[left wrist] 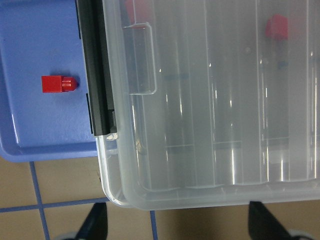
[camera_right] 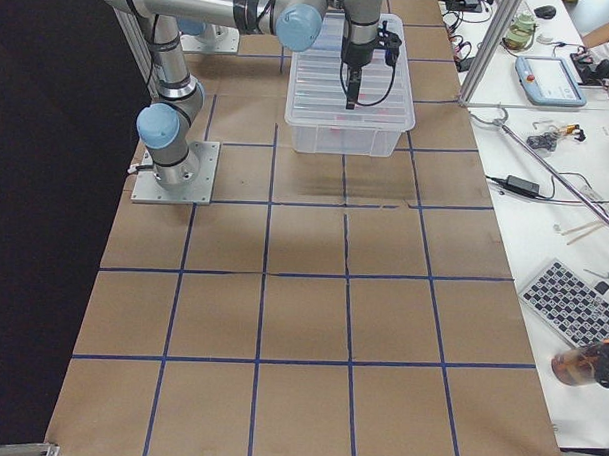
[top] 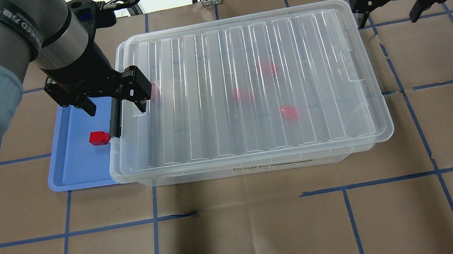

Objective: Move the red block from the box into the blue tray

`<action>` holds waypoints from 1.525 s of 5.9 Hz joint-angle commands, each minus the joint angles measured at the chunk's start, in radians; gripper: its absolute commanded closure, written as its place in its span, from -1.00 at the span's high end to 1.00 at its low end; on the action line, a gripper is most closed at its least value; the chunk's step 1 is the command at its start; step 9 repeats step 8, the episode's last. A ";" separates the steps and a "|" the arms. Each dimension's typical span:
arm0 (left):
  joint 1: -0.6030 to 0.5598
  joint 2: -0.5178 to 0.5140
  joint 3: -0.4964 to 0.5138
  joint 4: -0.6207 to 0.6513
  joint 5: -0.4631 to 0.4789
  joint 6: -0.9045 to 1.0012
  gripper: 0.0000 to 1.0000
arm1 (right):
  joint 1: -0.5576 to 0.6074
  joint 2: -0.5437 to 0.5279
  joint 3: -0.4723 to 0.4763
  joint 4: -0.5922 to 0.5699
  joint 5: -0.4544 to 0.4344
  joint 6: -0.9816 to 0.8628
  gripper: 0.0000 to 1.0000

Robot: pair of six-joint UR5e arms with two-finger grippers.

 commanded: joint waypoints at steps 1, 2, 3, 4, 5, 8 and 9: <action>0.000 0.000 0.001 0.000 0.000 0.000 0.96 | 0.077 -0.002 -0.022 0.038 0.001 0.095 1.00; 0.000 0.000 0.001 0.000 0.000 0.001 0.96 | 0.087 -0.007 -0.022 0.067 -0.001 0.095 1.00; 0.000 0.000 0.001 0.000 0.000 0.002 0.96 | 0.094 -0.005 -0.022 0.069 -0.001 0.095 1.00; 0.000 0.000 0.001 0.000 0.000 0.002 0.96 | 0.094 -0.004 -0.022 0.067 -0.001 0.095 1.00; 0.000 0.000 0.001 0.000 0.000 0.002 0.96 | 0.094 -0.004 -0.022 0.069 -0.008 0.092 1.00; 0.000 0.000 -0.001 0.000 0.000 0.002 0.96 | 0.092 0.002 -0.022 0.067 -0.010 0.081 1.00; 0.000 0.000 -0.001 0.000 0.000 0.002 0.96 | 0.092 0.002 -0.022 0.067 -0.010 0.081 1.00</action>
